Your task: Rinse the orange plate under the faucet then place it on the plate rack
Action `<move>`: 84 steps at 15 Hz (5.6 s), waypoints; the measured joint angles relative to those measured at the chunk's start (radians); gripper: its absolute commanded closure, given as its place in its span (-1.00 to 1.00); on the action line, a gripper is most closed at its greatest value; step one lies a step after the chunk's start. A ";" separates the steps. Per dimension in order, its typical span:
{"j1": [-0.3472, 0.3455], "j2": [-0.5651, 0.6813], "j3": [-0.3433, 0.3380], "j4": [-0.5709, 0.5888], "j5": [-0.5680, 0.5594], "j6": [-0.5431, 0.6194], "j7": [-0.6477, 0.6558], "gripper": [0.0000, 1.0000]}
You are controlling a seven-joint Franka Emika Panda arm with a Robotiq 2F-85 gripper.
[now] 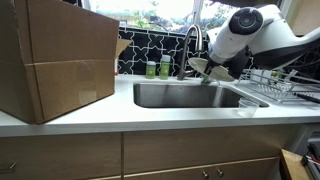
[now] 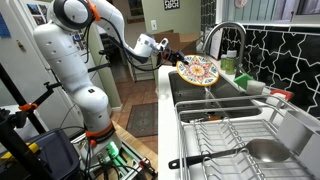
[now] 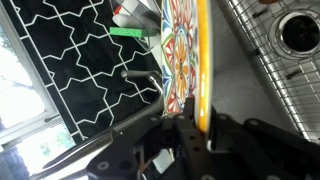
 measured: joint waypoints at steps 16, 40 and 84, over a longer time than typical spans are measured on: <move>0.002 -0.255 -0.054 -0.126 0.425 0.122 -0.788 0.94; -0.071 -0.386 -0.077 -0.120 0.738 -0.005 -0.915 0.94; -0.530 -0.492 -0.253 0.008 0.815 0.183 -0.187 0.94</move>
